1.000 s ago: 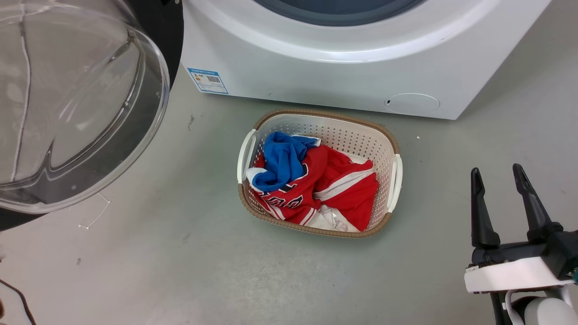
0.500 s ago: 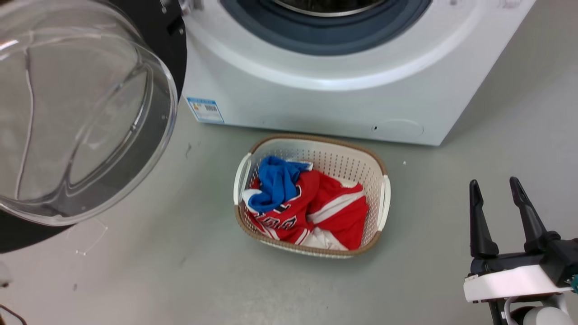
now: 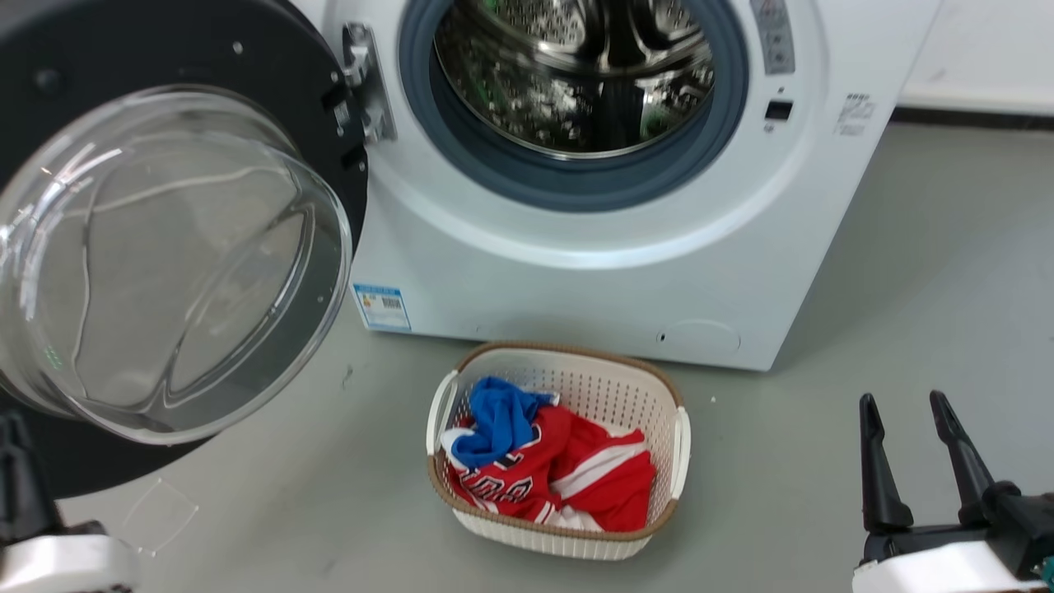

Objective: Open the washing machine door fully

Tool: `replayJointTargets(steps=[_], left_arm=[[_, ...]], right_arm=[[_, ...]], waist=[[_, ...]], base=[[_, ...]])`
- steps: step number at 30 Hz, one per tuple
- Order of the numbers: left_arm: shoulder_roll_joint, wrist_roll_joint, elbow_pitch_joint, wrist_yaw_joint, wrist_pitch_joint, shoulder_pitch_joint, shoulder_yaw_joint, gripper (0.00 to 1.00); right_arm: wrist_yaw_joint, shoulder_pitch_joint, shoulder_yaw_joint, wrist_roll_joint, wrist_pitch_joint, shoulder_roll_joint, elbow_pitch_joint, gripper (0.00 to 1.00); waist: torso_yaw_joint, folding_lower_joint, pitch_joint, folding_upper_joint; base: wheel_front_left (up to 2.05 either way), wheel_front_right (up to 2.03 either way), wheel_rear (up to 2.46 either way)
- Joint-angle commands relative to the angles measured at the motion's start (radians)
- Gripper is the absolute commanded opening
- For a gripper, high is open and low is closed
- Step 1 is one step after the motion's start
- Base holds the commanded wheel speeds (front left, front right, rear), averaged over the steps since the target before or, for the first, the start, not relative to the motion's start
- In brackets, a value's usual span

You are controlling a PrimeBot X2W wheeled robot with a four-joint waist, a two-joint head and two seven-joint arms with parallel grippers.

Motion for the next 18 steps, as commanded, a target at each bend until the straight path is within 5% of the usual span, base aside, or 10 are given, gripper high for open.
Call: replayJointTargets(steps=[1,18], left_arm=[[-0.009,0.009,-0.024,-0.002,-0.001,0.027,-0.021,0.00],[-0.068,-0.007,-0.157,-0.009,-0.001,0.145,-0.289,0.00]], right_arm=[[0.000,0.014,-0.002,0.002,-0.002,0.001,-0.004,1.00],[0.000,0.071,-0.006,0.013,-0.002,0.001,-0.030,1.00]], waist=[[-0.010,0.0001,-0.035,-0.0001],[-0.078,0.0001,-0.071,-0.0001]], base=[[0.00,0.00,0.00],[0.00,0.00,0.00]])
